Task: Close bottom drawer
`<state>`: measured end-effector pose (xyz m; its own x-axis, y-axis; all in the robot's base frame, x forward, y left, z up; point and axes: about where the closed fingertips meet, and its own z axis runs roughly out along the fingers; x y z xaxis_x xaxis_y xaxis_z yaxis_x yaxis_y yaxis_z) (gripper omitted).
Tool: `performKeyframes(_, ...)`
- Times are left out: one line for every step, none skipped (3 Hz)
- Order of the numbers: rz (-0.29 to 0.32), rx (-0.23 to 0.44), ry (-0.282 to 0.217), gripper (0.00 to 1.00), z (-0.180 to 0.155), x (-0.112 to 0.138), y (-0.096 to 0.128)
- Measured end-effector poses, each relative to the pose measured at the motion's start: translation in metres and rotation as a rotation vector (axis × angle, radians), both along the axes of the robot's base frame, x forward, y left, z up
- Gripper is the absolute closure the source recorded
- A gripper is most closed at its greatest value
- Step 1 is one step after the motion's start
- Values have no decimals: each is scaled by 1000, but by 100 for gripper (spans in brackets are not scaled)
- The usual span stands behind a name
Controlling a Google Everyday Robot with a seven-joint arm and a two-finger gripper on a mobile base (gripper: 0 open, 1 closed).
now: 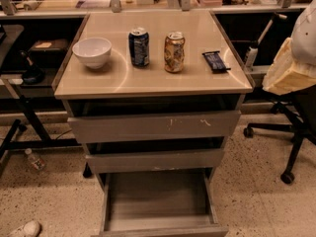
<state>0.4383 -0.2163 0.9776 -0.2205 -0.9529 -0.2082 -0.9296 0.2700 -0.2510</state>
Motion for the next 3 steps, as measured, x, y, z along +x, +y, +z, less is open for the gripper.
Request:
performKeyframes(0, 0, 0, 100, 0, 0, 0)
performKeyframes(1, 10, -5, 100, 0, 0, 1)
performKeyframes(-10, 23, 37, 100, -28, -13, 7)
